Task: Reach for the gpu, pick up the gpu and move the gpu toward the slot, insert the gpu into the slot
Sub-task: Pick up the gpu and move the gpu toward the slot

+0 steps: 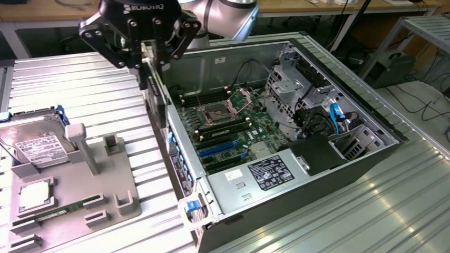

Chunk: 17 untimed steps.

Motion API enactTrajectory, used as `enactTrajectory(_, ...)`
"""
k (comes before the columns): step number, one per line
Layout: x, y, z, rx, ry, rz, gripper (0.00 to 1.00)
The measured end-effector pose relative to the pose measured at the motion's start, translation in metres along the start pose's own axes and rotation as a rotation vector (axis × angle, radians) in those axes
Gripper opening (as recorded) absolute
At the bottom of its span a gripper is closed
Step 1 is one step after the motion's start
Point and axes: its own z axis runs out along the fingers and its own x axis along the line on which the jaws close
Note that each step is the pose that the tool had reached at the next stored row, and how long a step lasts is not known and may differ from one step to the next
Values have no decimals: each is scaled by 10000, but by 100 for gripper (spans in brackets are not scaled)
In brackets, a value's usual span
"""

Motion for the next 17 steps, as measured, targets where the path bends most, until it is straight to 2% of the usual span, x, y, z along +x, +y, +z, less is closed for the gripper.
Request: enactTrajectory(17, -780, -7, 15, 2, 1, 0, 27)
